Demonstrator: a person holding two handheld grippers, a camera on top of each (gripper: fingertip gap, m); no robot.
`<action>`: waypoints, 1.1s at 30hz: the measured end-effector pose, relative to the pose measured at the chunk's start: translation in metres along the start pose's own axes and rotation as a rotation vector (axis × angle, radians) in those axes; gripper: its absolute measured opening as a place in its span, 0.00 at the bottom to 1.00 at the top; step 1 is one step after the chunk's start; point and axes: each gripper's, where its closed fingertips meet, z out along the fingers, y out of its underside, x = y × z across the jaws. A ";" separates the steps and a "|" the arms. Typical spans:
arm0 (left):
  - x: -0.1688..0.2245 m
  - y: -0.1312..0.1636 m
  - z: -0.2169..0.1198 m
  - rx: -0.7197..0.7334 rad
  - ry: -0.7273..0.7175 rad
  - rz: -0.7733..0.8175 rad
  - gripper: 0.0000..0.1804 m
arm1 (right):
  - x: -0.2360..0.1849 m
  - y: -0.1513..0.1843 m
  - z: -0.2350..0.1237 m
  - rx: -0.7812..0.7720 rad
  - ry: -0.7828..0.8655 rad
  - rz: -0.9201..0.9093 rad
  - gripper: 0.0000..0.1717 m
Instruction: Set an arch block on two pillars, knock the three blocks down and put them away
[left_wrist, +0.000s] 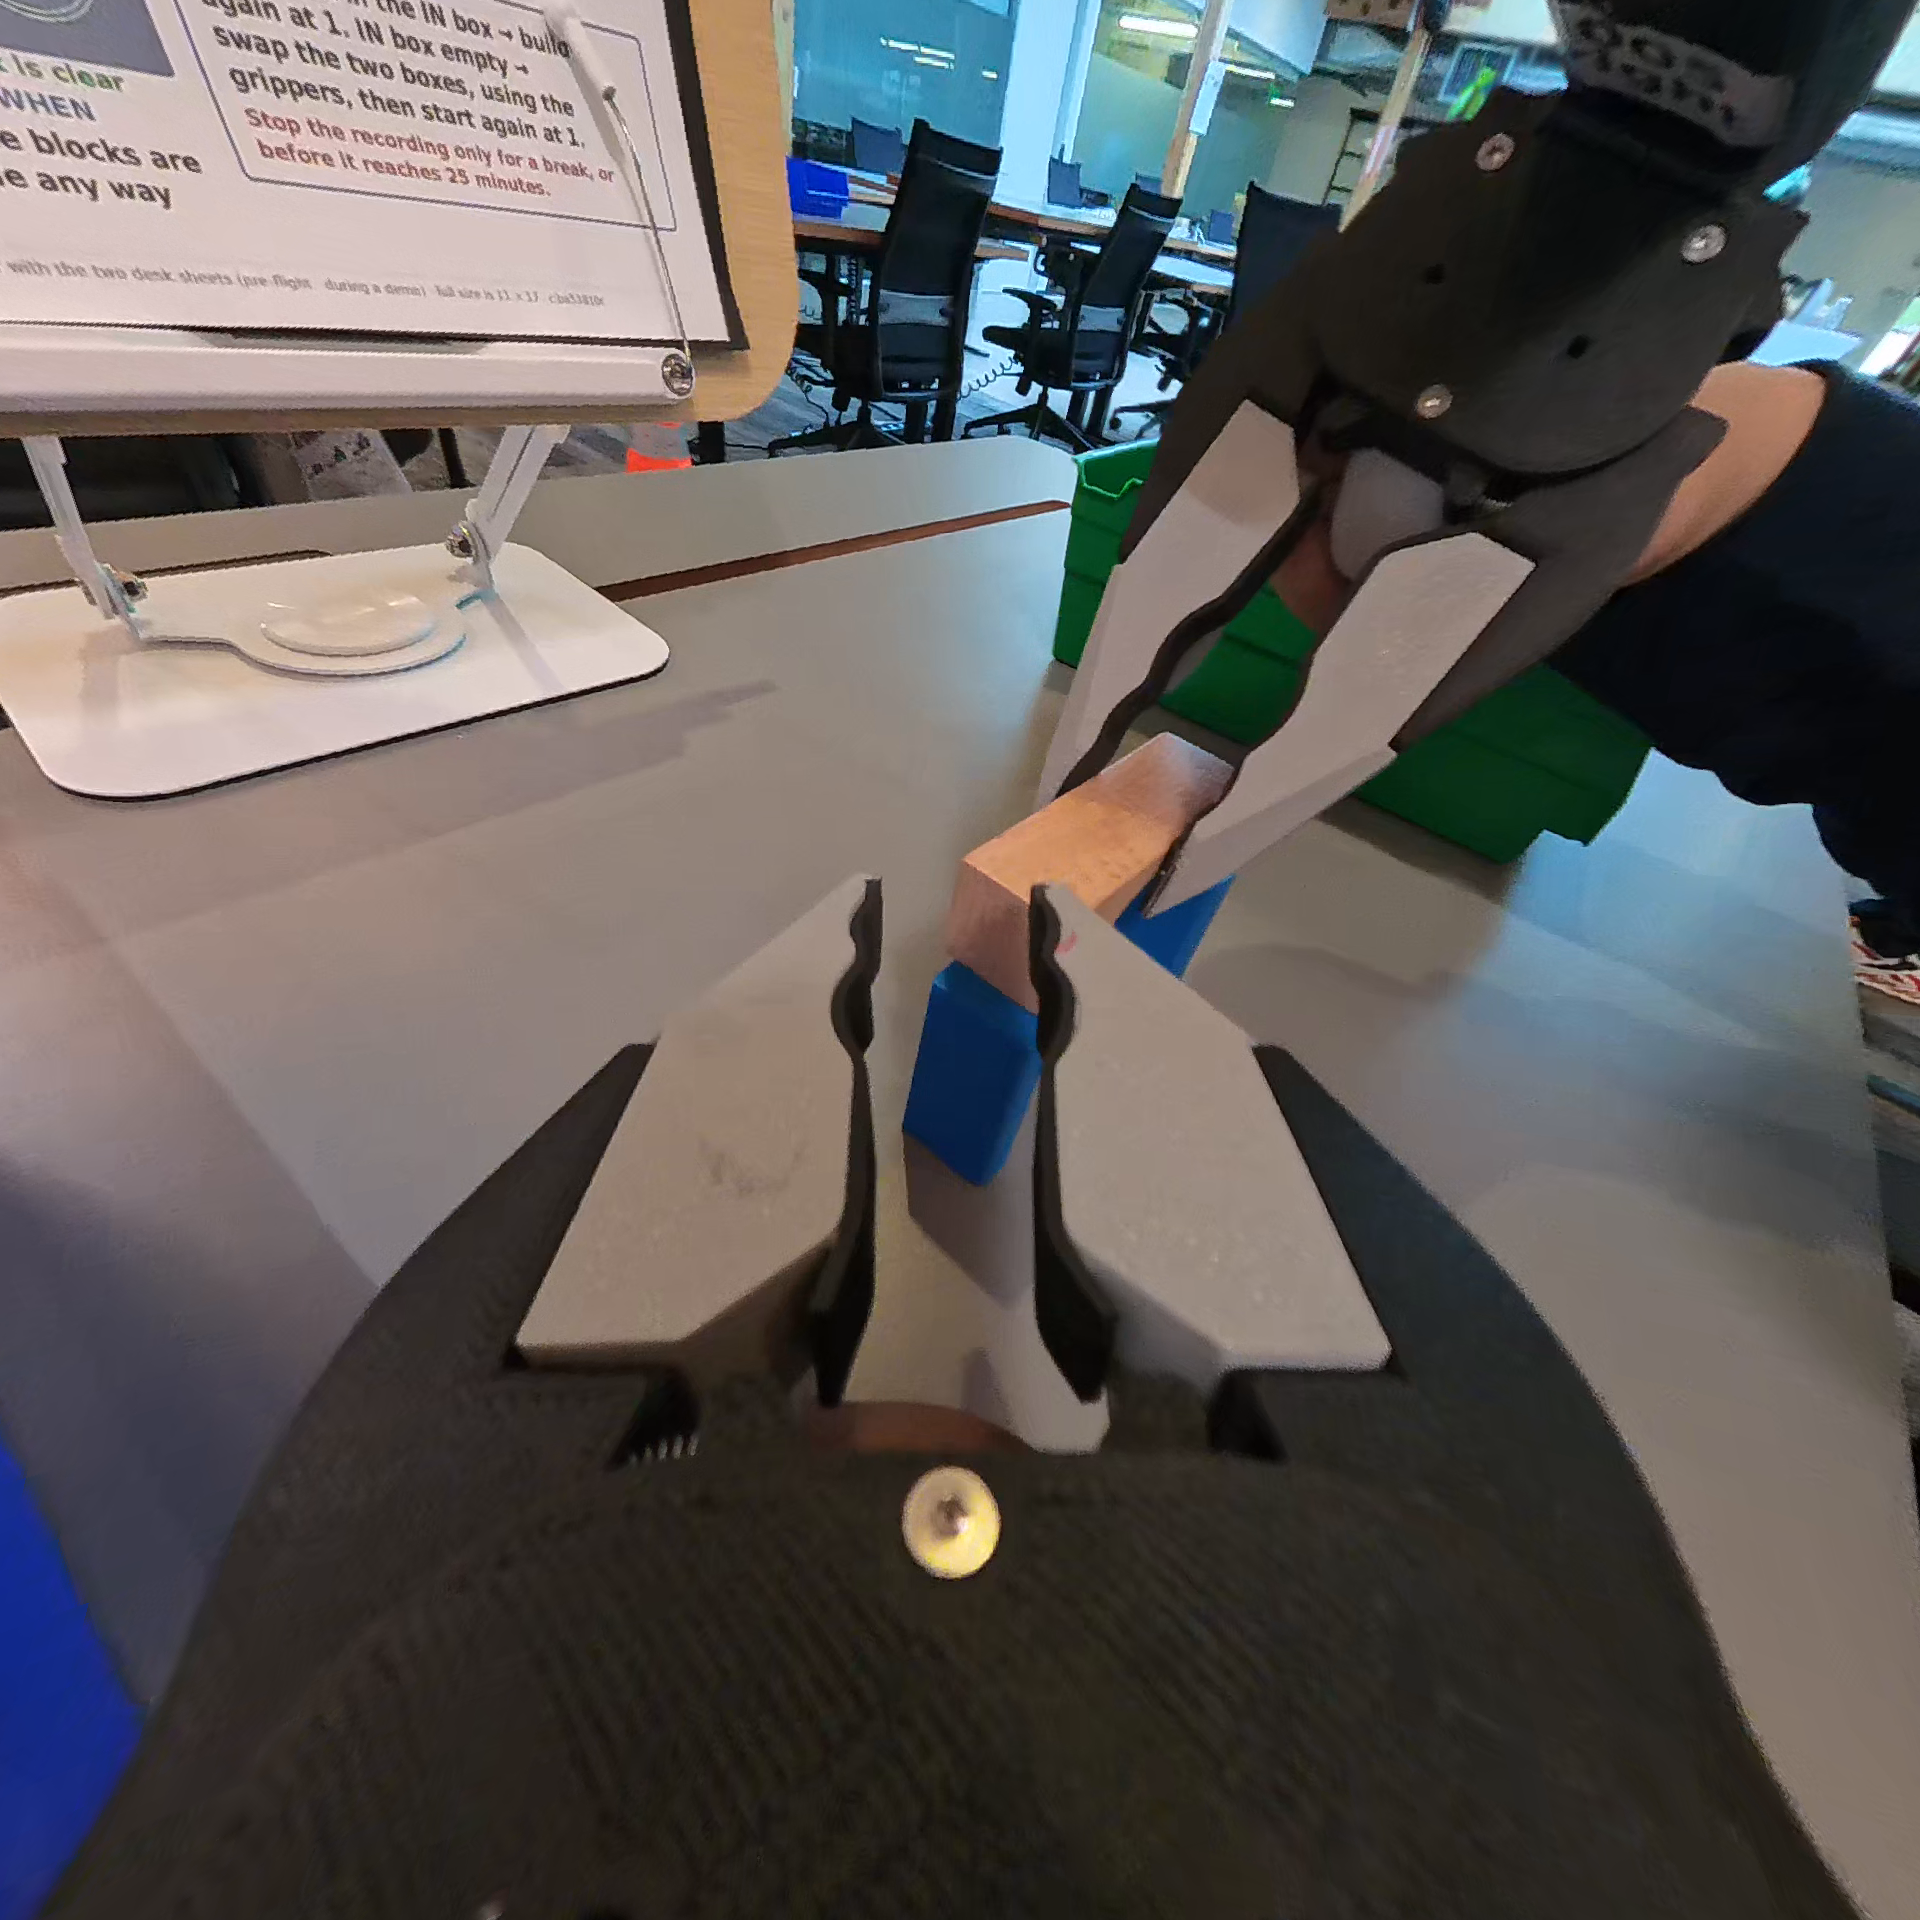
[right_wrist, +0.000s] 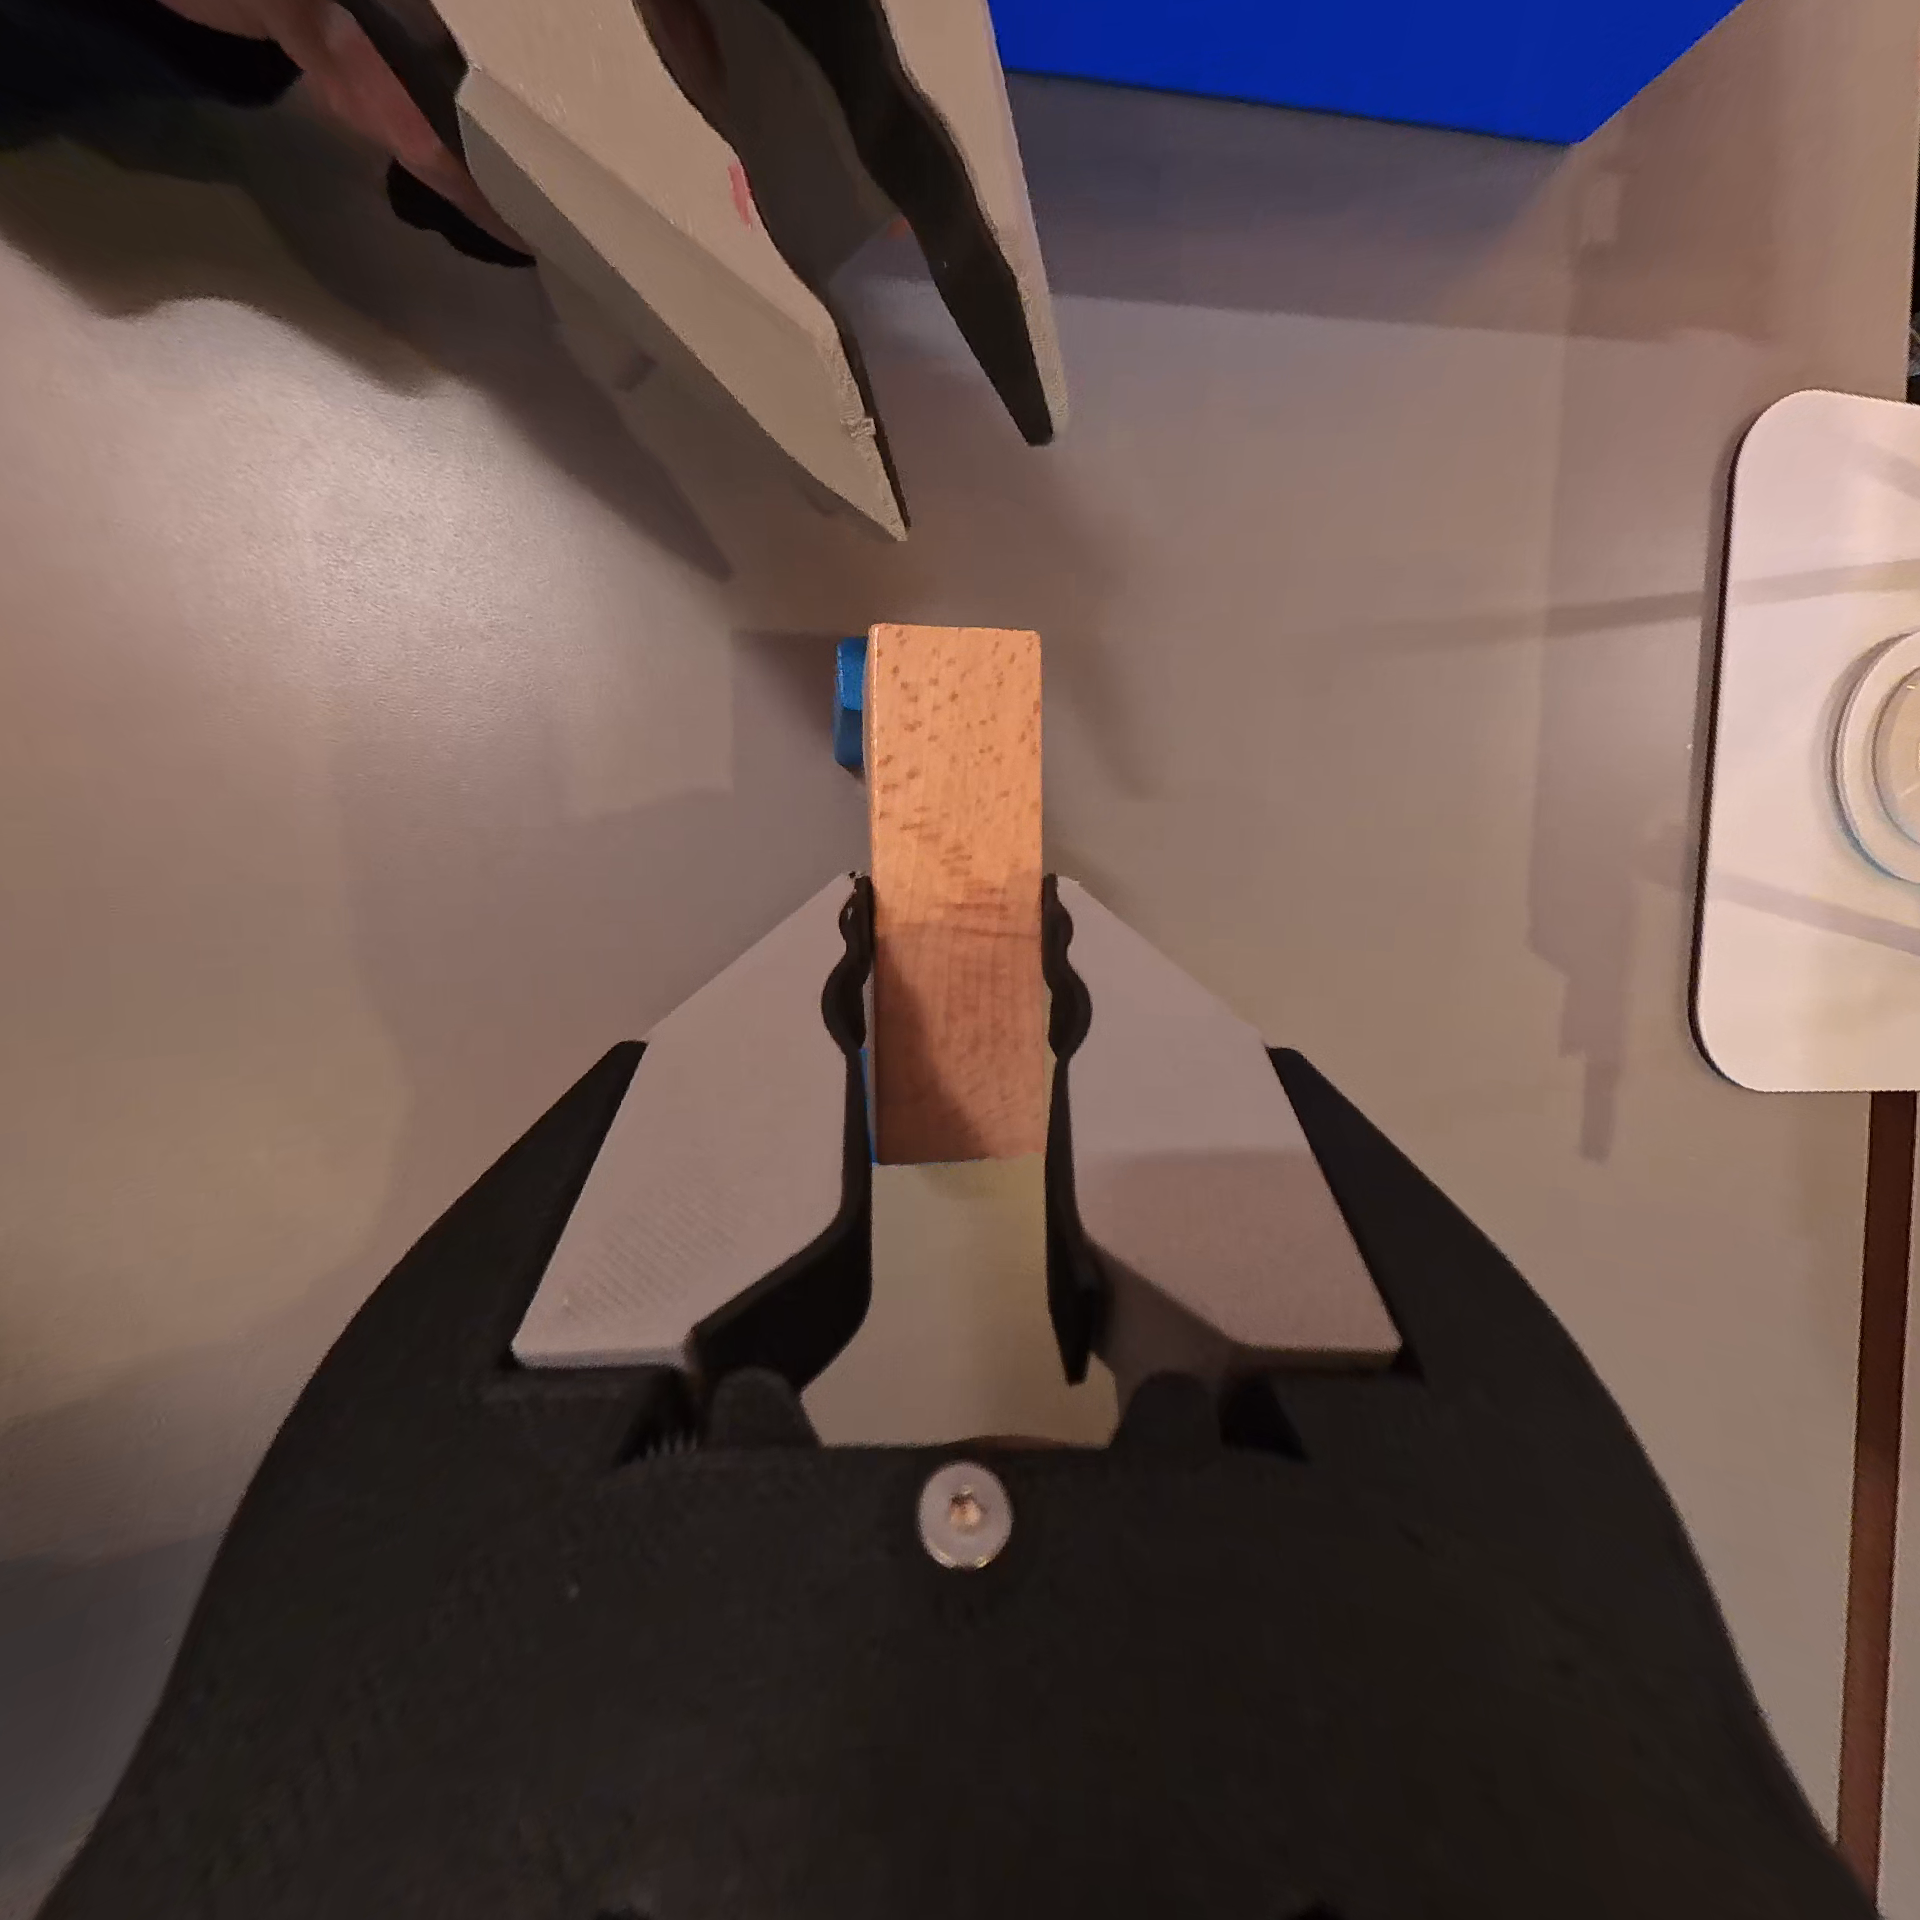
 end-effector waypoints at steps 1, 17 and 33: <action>0.000 0.000 0.000 -0.002 0.000 0.004 0.14 | 0.000 0.000 0.000 -0.002 -0.002 -0.001 0.17; 0.001 0.001 0.000 -0.002 0.010 0.000 0.14 | -0.002 0.001 0.001 0.015 -0.010 0.000 0.17; 0.000 0.002 0.000 -0.004 0.006 -0.001 0.15 | 0.001 -0.014 -0.022 0.142 0.043 0.031 0.26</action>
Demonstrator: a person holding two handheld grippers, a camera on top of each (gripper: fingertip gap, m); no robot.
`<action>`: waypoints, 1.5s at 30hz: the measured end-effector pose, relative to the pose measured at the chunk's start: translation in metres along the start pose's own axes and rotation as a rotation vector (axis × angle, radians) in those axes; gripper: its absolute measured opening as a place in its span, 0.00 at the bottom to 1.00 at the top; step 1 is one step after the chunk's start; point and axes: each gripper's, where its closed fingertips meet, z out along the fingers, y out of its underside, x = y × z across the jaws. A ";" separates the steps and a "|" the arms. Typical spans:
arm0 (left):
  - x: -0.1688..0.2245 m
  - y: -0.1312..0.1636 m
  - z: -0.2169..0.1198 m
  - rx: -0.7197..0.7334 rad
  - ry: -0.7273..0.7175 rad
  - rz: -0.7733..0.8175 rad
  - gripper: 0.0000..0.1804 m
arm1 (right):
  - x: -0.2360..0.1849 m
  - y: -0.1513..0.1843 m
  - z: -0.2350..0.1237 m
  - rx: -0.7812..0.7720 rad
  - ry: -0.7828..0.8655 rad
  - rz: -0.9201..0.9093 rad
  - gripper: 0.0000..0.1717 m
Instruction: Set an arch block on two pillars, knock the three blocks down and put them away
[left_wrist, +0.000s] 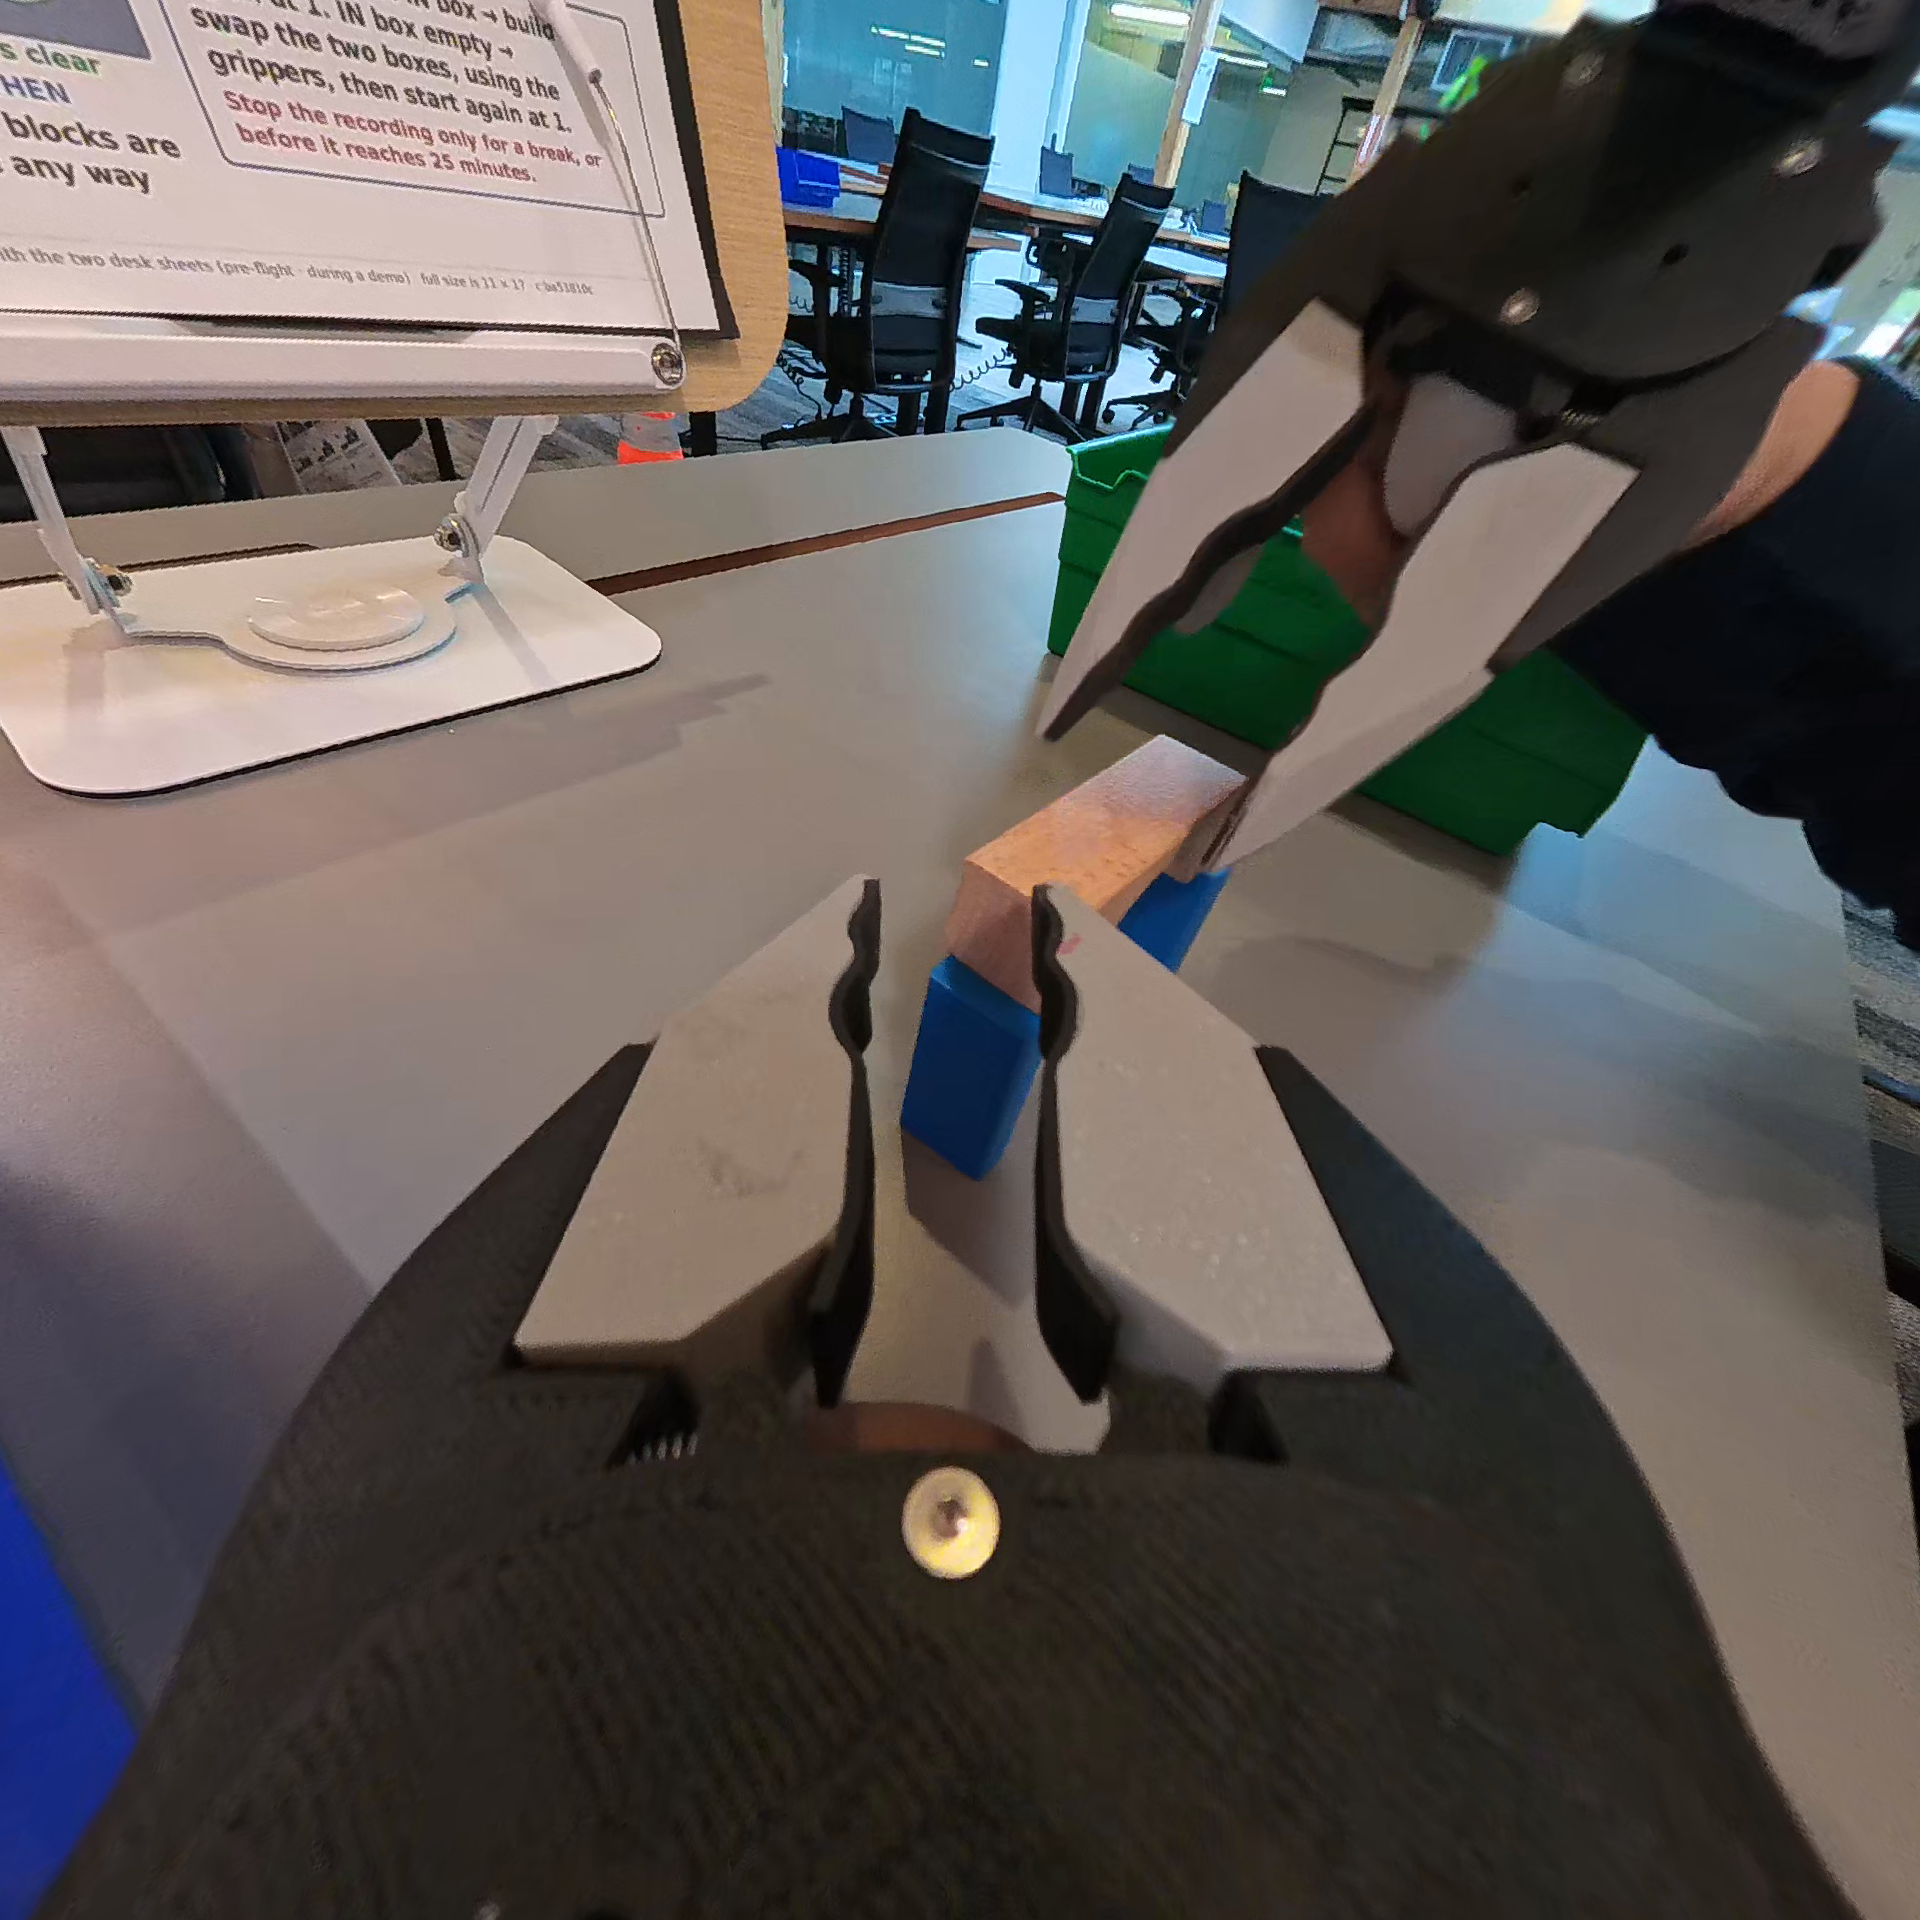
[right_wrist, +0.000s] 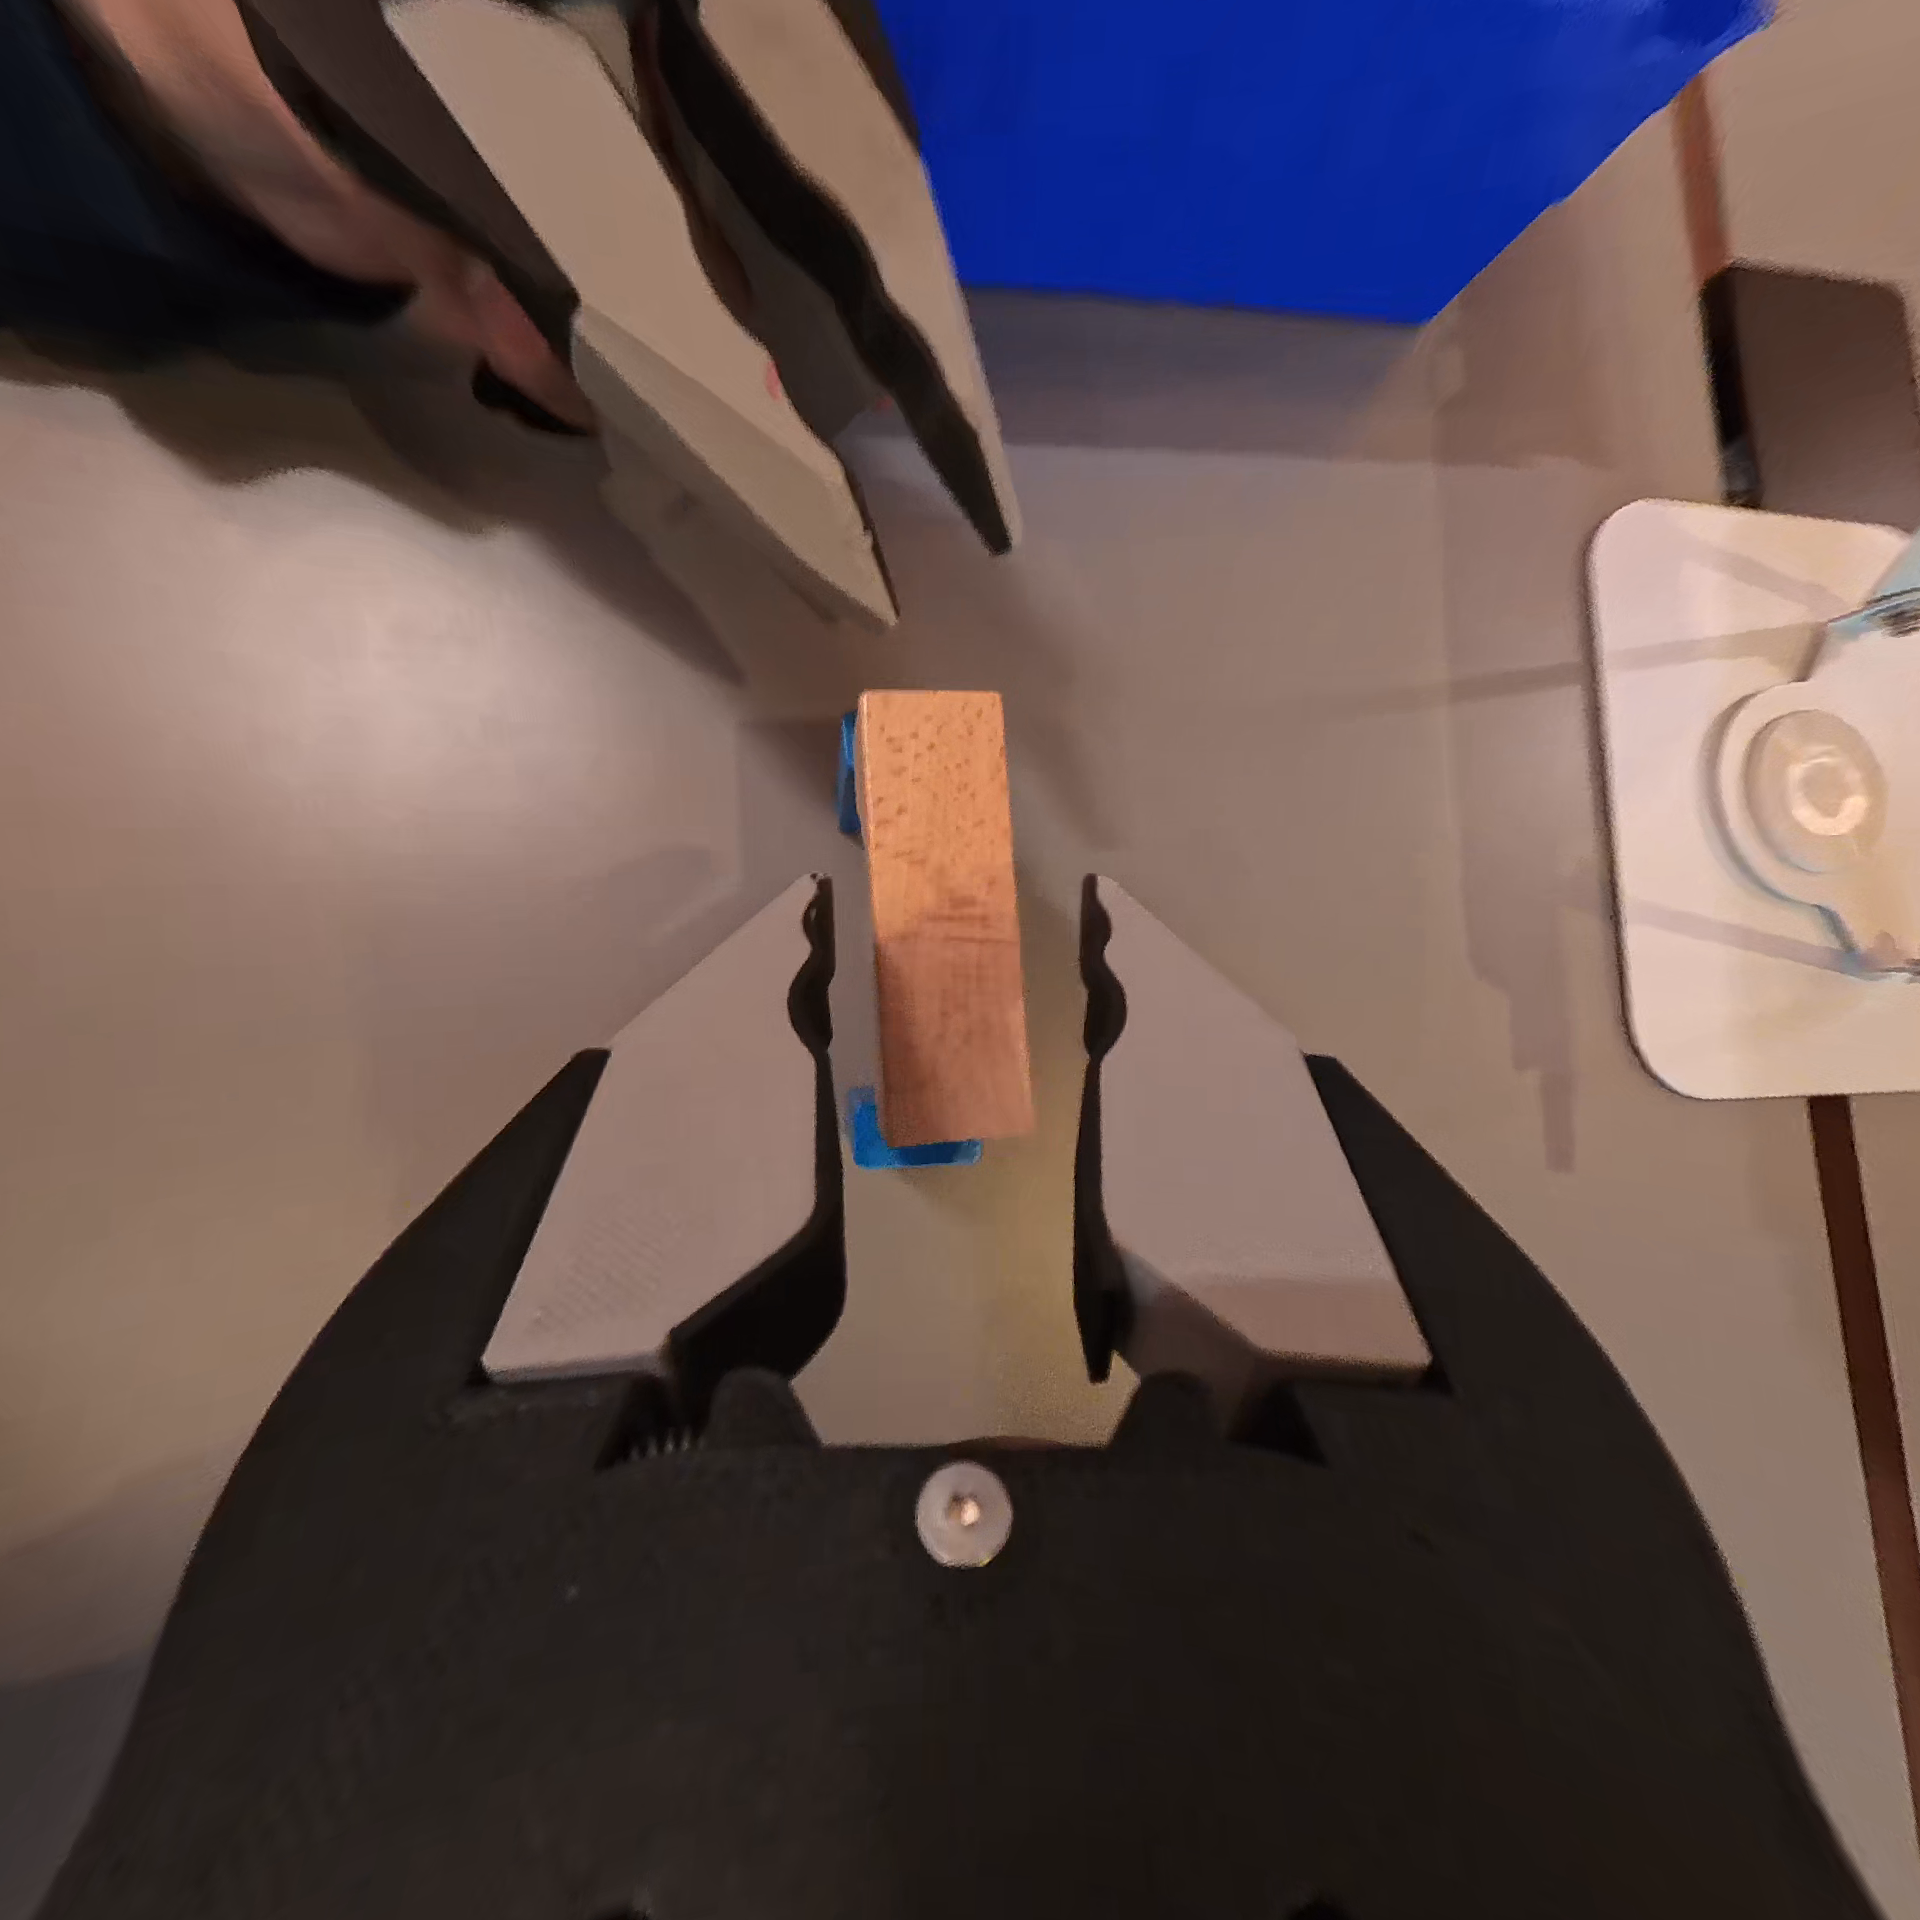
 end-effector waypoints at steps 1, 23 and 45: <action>-0.001 0.000 0.000 0.002 -0.003 0.000 0.15 | 0.002 -0.006 -0.007 0.041 0.029 0.010 0.26; -0.019 0.025 0.004 -0.092 -0.099 0.009 0.14 | 0.005 0.094 -0.022 0.374 0.452 0.630 0.11; -0.020 0.034 0.006 -0.123 -0.096 0.002 0.14 | -0.003 0.100 0.008 0.275 0.370 0.660 0.12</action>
